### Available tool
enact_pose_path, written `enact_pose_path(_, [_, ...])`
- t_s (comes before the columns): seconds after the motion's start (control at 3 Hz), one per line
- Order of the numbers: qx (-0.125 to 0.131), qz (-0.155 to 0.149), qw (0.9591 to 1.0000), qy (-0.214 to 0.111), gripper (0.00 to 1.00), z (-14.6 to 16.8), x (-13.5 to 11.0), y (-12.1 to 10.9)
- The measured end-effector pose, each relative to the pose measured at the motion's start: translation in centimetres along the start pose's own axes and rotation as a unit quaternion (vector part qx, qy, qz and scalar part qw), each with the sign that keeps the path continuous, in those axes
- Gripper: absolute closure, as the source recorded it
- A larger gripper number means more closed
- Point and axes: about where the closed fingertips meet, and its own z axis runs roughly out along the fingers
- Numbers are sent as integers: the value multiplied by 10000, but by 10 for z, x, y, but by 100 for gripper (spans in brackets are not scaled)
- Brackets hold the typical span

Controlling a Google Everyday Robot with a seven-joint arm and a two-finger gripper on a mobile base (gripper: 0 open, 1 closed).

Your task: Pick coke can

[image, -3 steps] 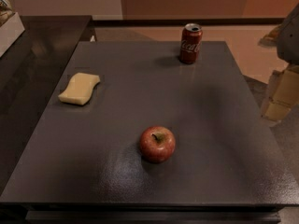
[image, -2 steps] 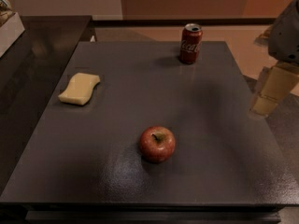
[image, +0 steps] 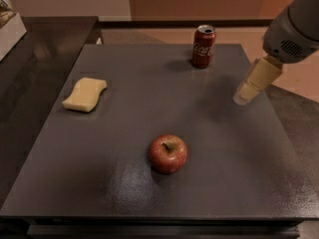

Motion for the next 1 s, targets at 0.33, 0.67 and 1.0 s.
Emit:
enact_pose_path(0.33, [251,480,9978,-369,0,27,-15,-34])
enact_pose_path(0.67, [446,838,9925,-770,0,49,-30,-66])
enact_pose_path(1.0, [565,1145,9850,-1160,0,73,-47,-96])
